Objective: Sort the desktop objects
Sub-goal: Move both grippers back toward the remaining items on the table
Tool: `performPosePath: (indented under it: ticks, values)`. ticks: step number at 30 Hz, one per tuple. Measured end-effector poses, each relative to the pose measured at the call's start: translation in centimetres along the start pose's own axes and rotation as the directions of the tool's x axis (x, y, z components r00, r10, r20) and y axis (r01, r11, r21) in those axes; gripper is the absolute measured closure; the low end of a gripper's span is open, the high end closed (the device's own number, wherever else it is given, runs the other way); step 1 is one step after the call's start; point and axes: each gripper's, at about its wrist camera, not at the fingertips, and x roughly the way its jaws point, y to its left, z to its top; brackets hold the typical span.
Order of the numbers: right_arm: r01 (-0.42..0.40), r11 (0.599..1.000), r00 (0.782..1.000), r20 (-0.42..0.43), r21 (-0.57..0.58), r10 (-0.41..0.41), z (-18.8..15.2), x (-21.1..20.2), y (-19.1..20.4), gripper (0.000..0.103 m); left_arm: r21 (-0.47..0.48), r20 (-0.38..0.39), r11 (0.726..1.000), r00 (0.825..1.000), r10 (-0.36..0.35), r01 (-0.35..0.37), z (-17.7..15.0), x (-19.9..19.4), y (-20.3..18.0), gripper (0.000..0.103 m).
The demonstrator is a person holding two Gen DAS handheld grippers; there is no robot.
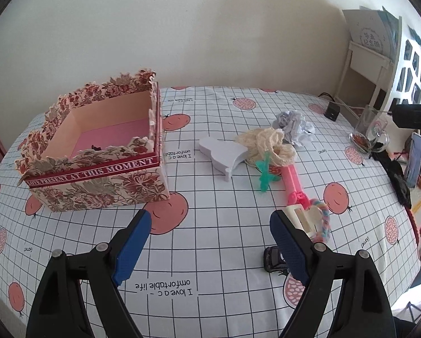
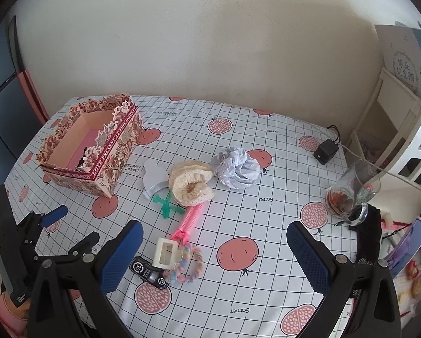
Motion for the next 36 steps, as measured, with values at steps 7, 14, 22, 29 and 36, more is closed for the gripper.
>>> performPosePath:
  ticks: [7, 14, 22, 29, 36]
  values:
    - [-0.025, 0.999, 0.999, -0.026, 0.040, 0.026, -1.4, 1.9, -0.8, 0.000, 0.022, -0.052, 0.999, 0.998, -0.026, 0.027, -0.1, 1.2, -1.0, 0.016]
    - [-0.036, 0.998, 0.996, -0.076, 0.055, 0.041, -2.5, 4.2, -0.8, 0.000, 0.058, -0.102, 0.994, 0.991, -0.085, 0.091, -0.2, 2.7, -2.6, 0.016]
    - [-0.039, 0.997, 0.991, -0.123, 0.063, 0.047, -3.5, 6.3, -0.7, 0.000, 0.060, -0.154, 0.990, 0.981, -0.118, 0.129, -0.9, 4.4, -3.4, 0.016]
    - [-0.035, 0.995, 0.980, -0.194, 0.097, 0.053, -5.1, 9.0, -1.0, 0.000, -0.056, -0.181, 0.992, 0.976, -0.122, 0.114, -1.2, 5.6, -1.2, 0.016]
    - [-0.059, 0.994, 0.956, -0.280, 0.095, 0.084, -6.7, 11.8, 0.5, 0.000, -0.161, -0.187, 0.983, 0.975, -0.117, 0.087, -1.3, 6.3, 0.9, 0.016]
